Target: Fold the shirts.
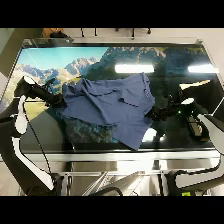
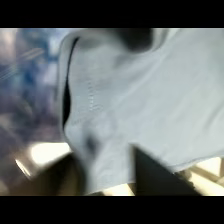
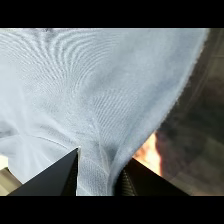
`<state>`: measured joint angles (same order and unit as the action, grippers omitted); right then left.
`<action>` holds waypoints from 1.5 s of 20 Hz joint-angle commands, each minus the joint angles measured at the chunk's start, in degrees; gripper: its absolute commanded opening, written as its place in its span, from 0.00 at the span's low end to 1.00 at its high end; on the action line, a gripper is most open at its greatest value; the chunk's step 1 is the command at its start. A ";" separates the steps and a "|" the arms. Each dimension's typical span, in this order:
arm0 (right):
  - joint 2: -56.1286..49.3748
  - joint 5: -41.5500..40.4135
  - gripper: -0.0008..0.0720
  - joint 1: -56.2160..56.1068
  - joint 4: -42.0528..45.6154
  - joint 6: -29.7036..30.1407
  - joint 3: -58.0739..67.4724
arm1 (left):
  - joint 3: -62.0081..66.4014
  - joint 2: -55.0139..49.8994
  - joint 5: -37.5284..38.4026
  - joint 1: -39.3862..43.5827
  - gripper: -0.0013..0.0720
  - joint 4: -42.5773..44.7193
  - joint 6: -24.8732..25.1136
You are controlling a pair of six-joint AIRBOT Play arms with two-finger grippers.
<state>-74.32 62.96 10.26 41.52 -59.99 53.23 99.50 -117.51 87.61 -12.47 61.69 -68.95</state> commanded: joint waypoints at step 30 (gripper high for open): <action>29.92 7.08 0.04 22.77 -29.44 9.09 47.25 | 0.37 71.65 -15.43 -26.25 0.04 -37.29 1.90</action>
<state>-40.88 66.37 33.32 14.28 -50.89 103.02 104.20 -42.65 68.90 -38.02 24.14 -66.61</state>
